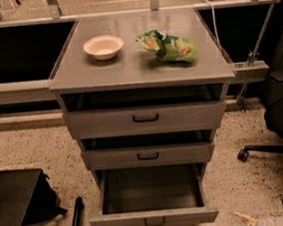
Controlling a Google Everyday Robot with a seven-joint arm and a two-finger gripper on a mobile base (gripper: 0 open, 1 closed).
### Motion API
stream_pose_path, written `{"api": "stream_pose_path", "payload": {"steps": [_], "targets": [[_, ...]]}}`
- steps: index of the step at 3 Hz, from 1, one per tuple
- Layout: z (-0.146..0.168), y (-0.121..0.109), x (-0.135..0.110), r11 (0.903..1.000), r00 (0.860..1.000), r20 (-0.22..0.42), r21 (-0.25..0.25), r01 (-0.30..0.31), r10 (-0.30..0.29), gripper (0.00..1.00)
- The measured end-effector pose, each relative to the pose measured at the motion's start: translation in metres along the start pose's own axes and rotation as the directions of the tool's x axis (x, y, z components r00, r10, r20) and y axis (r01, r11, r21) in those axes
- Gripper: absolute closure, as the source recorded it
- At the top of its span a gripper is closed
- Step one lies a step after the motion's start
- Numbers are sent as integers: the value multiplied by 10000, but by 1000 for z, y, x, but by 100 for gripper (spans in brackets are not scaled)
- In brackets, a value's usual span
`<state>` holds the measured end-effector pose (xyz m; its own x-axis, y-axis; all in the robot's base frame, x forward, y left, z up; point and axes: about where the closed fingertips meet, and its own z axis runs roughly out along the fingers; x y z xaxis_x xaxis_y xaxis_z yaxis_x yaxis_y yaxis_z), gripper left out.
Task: Close bottom drawer
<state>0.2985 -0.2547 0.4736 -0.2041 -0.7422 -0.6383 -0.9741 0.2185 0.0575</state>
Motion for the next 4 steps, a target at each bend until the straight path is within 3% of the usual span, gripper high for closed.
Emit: {"api": "stream_pose_path", "payload": {"steps": [1,2,3,4], "targets": [[21,-25,28,9976,9964,725,-503,476,-438,0],[74,-81,41,9930,9896,1158,-720,939,-852,0],[74,-81,41,9930,9896,1161,-722,936,-848,0],[103,-53,82,9957,9863,1650,-905,196,-45,0]]}}
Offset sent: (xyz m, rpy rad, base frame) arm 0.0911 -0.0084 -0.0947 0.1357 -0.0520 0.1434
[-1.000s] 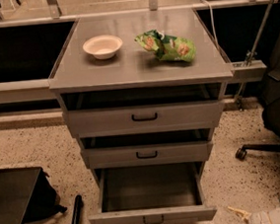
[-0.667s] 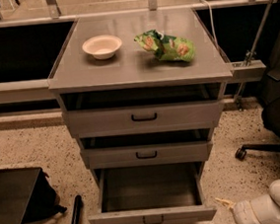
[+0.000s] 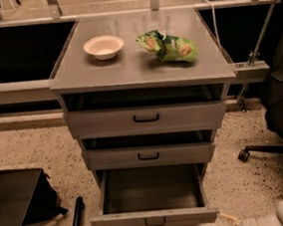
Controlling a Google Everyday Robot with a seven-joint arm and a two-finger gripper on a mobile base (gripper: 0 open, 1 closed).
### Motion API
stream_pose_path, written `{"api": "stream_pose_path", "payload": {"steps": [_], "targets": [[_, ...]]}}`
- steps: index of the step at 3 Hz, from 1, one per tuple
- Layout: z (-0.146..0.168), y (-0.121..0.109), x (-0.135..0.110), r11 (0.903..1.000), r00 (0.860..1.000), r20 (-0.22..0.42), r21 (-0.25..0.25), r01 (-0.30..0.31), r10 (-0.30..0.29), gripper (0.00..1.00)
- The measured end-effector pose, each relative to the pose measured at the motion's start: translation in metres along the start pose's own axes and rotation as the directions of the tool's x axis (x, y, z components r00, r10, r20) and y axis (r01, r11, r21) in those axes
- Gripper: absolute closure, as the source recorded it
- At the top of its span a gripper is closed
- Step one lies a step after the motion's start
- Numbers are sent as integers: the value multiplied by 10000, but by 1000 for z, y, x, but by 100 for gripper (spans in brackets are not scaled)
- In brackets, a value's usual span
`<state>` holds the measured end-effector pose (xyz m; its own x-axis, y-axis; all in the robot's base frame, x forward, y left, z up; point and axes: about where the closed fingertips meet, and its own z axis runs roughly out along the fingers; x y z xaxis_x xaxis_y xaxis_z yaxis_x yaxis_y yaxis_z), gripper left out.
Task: Close bottom drawer
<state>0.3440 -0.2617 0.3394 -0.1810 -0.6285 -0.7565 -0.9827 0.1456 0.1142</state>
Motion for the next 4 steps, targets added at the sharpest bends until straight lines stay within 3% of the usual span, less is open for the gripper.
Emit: {"api": "stream_pose_path", "payload": {"steps": [1,2,4], "targets": [[29,28,45,9968,9947,703,221,-769,752,0],[29,28,45,9968,9947,703,221,-769,752,0],[64,20,82,9901,9901,105,58,-1402,1401,0]]}}
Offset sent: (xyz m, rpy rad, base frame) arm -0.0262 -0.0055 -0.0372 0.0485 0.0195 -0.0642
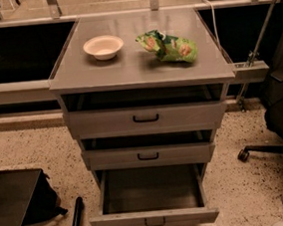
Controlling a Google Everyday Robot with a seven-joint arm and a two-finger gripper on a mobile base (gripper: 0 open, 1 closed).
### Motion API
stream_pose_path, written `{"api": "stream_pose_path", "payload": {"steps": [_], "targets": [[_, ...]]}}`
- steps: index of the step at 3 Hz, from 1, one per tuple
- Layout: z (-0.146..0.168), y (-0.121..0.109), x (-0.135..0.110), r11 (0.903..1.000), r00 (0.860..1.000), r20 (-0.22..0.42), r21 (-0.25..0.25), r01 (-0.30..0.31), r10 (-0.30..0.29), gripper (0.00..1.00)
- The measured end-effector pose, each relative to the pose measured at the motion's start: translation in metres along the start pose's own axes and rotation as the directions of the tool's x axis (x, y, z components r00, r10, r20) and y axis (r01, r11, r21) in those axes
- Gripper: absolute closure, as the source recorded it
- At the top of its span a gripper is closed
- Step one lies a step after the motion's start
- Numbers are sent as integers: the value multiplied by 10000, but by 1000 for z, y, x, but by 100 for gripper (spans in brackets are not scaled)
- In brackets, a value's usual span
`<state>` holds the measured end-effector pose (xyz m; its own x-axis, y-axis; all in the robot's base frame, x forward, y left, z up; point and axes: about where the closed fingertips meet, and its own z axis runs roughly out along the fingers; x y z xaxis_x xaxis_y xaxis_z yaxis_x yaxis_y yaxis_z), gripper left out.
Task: Close bottom drawer
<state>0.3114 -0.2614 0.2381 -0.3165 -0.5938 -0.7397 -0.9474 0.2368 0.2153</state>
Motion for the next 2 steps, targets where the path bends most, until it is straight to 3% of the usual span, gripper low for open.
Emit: {"api": "stream_pose_path", "payload": {"steps": [1,2], "targets": [[14,-8,17,9996,9993,-239,-35,-297,296,0],[14,-8,16,9996,9993,-236,-36,-295,294,0]]}}
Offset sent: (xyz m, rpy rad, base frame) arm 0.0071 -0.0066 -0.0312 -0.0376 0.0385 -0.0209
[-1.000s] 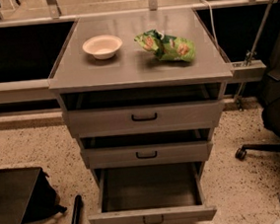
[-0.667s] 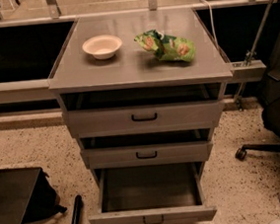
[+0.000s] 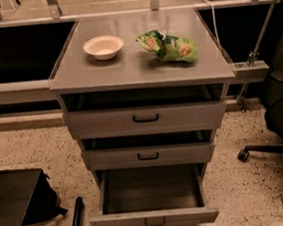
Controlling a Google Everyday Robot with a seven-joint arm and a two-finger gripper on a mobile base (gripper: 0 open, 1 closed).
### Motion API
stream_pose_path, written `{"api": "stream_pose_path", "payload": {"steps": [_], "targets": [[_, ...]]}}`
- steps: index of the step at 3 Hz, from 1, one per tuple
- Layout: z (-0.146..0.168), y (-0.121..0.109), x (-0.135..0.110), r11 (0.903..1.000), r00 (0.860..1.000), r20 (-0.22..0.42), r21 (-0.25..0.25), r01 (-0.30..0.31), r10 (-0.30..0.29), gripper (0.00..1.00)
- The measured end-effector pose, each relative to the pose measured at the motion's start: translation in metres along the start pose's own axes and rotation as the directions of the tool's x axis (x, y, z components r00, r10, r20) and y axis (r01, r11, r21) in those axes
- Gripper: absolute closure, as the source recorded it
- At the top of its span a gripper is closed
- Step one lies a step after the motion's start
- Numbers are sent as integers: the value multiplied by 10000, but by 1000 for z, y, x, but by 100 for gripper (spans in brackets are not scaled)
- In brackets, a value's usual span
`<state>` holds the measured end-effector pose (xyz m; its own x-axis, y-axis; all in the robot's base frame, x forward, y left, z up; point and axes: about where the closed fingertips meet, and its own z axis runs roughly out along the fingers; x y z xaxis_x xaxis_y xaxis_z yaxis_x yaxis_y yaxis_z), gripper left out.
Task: Close bottom drawer
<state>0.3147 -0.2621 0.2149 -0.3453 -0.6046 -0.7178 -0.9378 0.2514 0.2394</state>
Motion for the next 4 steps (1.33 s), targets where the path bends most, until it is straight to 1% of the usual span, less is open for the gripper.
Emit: {"api": "stream_pose_path", "payload": {"steps": [1,2,3,4], "targets": [[6,-12,-9,9989,9977,510,-130,459,-452,0],[7,-35,-27,9944,9852,1352,21,1060,-1054,0],[7,-62,-46,9892,9717,1857,389,1414,-1462,0],[6,-63,-46,9889,9716,1849,423,1421,-1475,0]]}}
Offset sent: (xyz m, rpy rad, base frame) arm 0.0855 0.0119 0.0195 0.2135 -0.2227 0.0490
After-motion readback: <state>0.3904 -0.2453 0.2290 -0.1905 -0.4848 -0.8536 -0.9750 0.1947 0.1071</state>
